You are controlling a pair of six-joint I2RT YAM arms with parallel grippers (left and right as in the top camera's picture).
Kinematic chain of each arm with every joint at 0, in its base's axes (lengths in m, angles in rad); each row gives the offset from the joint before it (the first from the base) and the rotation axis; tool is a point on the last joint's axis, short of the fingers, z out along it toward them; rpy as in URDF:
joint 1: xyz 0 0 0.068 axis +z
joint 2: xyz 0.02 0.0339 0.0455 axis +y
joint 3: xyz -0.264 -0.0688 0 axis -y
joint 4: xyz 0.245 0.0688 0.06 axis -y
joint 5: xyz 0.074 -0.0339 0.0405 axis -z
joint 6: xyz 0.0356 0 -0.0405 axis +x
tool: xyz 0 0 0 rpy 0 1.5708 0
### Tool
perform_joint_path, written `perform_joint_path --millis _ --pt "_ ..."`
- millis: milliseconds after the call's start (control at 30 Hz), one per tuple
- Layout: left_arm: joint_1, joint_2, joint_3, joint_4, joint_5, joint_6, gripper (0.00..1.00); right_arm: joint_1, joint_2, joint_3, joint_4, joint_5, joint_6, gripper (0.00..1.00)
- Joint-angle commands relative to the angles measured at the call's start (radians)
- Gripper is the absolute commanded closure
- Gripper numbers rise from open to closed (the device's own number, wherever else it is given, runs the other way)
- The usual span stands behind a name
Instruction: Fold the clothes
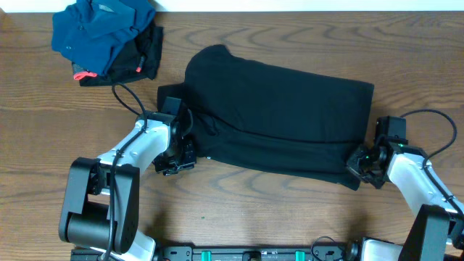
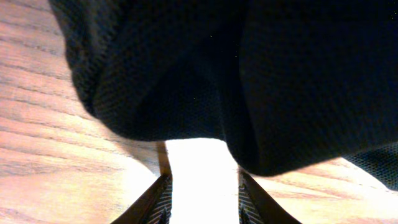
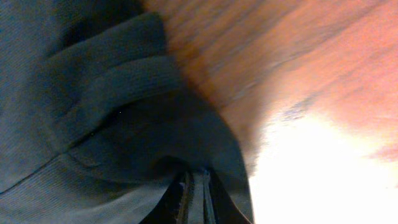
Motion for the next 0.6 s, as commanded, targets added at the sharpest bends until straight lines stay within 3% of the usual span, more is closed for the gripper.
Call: perform_joint_path --millis 0,367,467,567 --pt "0.001 0.008 -0.024 -0.005 -0.011 -0.013 0.64 -0.039 0.005 0.029 -0.002 0.06 -0.025 0.91" --pt "-0.048 -0.249 -0.024 0.064 -0.018 0.043 0.64 -0.105 0.005 0.169 -0.028 0.156 -0.064 0.88" --pt "-0.049 -0.333 -0.024 0.106 -0.069 0.061 0.53 -0.126 0.005 0.212 -0.053 0.133 -0.065 0.89" --pt "-0.048 -0.374 -0.024 0.174 -0.092 0.137 0.46 -0.126 0.005 0.257 -0.068 -0.039 -0.118 0.9"
